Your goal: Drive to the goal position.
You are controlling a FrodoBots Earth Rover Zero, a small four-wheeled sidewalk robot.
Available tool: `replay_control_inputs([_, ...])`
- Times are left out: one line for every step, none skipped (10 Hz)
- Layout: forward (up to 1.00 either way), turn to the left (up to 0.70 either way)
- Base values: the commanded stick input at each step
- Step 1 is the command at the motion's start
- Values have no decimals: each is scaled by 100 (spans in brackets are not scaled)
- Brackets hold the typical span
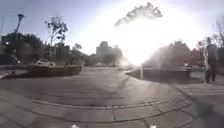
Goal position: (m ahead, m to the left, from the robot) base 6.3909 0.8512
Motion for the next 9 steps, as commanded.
replay_control_inputs([63,0])
replay_control_inputs([63,0])
replay_control_inputs([63,0])
replay_control_inputs([63,0])
replay_control_inputs([63,0])
replay_control_inputs([63,0])
replay_control_inputs([63,0])
replay_control_inputs([63,0])
replay_control_inputs([63,0])
